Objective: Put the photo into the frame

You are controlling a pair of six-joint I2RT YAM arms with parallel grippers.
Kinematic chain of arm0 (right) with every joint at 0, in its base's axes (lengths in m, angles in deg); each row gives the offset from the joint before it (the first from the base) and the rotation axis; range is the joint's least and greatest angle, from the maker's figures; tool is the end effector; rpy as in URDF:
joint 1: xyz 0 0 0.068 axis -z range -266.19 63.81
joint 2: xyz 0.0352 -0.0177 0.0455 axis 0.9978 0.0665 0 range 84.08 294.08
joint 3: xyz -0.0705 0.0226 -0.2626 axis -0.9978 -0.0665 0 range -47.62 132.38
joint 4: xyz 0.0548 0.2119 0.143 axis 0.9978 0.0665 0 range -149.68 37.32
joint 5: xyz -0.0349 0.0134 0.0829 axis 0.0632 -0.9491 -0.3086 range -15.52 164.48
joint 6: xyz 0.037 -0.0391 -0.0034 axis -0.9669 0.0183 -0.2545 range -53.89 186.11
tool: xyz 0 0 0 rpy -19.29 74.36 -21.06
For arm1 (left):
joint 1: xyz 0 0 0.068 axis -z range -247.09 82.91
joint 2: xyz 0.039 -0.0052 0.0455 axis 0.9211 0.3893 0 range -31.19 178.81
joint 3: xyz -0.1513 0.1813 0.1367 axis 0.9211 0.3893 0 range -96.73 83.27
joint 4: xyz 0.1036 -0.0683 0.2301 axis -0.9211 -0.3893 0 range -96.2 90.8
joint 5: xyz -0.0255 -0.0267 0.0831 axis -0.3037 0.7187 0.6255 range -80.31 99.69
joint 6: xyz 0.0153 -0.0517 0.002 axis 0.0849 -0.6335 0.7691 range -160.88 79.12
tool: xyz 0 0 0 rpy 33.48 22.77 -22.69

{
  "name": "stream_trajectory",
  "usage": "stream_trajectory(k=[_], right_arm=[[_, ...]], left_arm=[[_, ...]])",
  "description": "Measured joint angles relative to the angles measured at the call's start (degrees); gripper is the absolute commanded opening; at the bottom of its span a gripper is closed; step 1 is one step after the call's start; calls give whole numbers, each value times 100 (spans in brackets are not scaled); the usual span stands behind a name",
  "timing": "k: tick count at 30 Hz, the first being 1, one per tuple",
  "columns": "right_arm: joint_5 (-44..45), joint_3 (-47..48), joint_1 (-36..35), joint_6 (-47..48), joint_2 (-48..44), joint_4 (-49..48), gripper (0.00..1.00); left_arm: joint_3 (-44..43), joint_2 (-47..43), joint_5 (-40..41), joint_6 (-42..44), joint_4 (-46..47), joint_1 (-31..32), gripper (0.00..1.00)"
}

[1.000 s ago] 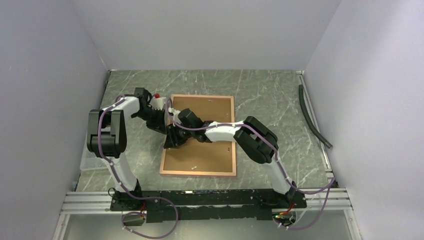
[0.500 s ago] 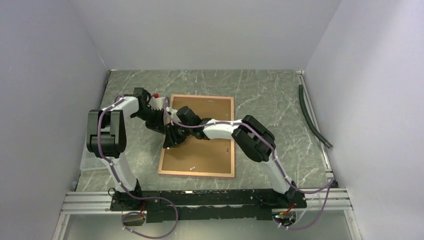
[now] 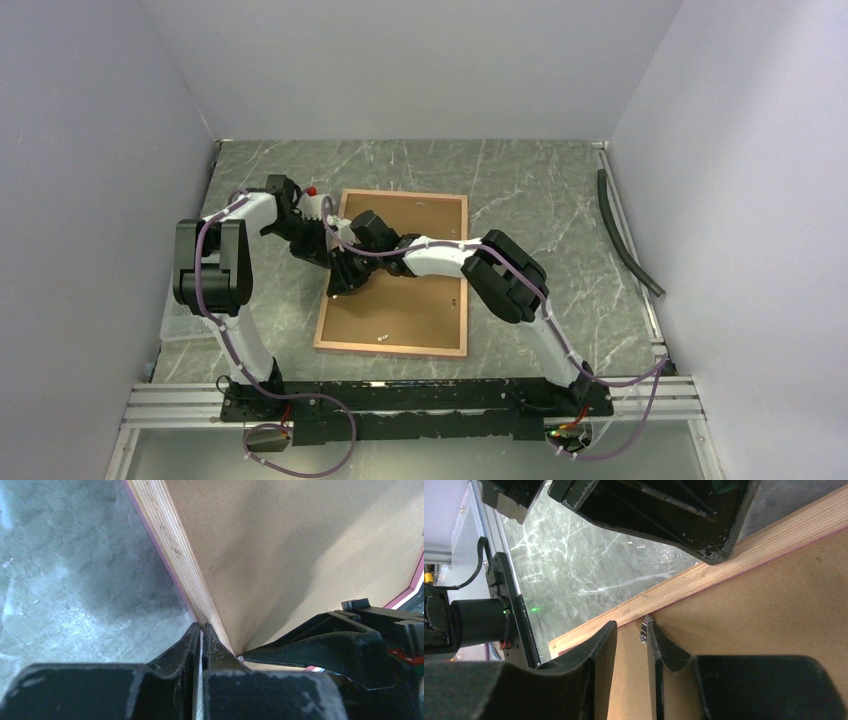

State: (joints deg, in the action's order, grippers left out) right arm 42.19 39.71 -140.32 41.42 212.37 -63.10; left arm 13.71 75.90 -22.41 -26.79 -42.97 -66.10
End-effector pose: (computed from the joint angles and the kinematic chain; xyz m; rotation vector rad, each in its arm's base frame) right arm 0.2721 0.4086 0.1420 -0.9602 2.2794 1.3137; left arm 0.3437 -0.0248 0.1613 0.4322 2.7938 -0.7833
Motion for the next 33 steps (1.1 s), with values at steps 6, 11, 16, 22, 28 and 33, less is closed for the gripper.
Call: stream_trajectory(k=[6,11,16,22,28,33], right_arm=[[-83,76,0,181,66,20,28],[-125,94,-7,363,79,35,28],[-170,-92,13,258,22,-236,47],[-590,-1143,439,-743,-463,-1305,61],[-671,-1062,1296,-1338,-616,-1690,65],[-417,-483,1628,-1499,-573,-1499,64]], left_arm=[[-24,4,52,0,-52,-7,6],[-103,83,39,-13,-142,-13,5],[-179,153,0,-48,-229,-37,4],[-219,153,-52,-166,-221,-81,11],[-682,151,-212,-387,-125,-160,43],[-1268,205,-317,-645,129,-323,39]])
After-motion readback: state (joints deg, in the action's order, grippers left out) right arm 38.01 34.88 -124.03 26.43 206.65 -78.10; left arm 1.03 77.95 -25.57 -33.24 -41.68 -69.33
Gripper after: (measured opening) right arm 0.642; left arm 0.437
